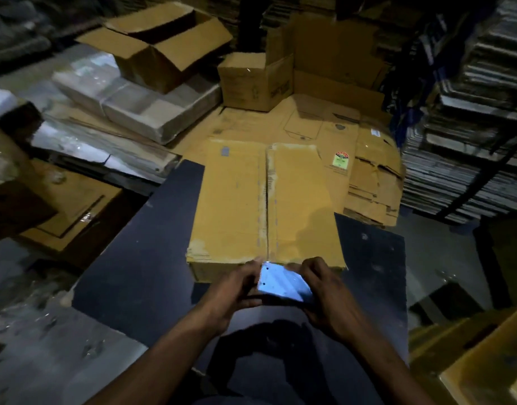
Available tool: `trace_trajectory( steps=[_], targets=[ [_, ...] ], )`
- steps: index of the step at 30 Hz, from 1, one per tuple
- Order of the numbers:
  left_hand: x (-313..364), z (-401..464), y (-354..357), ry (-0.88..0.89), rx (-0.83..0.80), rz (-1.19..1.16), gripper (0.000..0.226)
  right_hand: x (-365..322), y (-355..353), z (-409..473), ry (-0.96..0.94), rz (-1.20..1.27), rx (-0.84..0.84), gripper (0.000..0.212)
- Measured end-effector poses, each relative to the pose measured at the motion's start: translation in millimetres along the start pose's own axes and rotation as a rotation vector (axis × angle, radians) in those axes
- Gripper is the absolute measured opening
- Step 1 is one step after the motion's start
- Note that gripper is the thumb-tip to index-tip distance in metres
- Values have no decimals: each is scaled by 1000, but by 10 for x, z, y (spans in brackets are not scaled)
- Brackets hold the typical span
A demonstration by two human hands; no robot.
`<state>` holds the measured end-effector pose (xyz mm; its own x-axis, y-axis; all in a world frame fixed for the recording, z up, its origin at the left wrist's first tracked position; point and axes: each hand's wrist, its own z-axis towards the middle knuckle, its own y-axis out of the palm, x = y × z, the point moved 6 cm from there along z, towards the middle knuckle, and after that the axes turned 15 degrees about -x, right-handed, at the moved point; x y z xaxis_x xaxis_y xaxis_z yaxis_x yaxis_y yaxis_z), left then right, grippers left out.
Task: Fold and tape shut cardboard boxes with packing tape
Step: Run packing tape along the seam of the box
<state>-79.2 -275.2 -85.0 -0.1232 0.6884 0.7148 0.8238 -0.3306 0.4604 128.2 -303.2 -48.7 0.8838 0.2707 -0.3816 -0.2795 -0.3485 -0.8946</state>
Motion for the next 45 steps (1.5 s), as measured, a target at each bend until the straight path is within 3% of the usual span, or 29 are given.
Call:
trace_trajectory(
  steps=[5,9,12,14,17,19,22,26,29,35,41,45],
  targets=[
    [292,-269,-588,130,111,-254,23,-579,-262,528,-129,59,-112,81],
    [326,-261,-1148,163,234,-441,20,-948,-390,966,-285,116,-144,74],
    [303,-240,-1454,229,362,-376,15,-1077,-385,1231,-257,93,-255,52],
    [325,-267,-1666,315,467,-305,18,-1126,-344,1297,-277,5,-270,54],
    [293,-309,-2077,383,581,-258,20,-971,-497,1272,-135,-24,-239,57],
    [227,-266,-2216,340,538,-227,21,-824,-495,1261,-86,-114,-291,69],
    [155,-162,-2176,291,491,-231,23,-772,-378,1260,-34,-192,-309,63],
    [63,-26,-2167,306,612,-142,33,-744,-139,1349,-109,-377,-321,38],
    [-33,10,-2280,277,715,-73,33,-758,-65,1440,-181,-500,-357,52],
    [-132,99,-2369,229,735,-23,32,-973,-108,1555,-190,-557,-404,46],
    [-324,278,-2434,164,621,-110,34,-1048,-74,1641,-139,-597,-472,47],
    [-414,316,-2470,87,545,-172,53,-1056,-64,1672,-126,-554,-469,33]
  ],
)
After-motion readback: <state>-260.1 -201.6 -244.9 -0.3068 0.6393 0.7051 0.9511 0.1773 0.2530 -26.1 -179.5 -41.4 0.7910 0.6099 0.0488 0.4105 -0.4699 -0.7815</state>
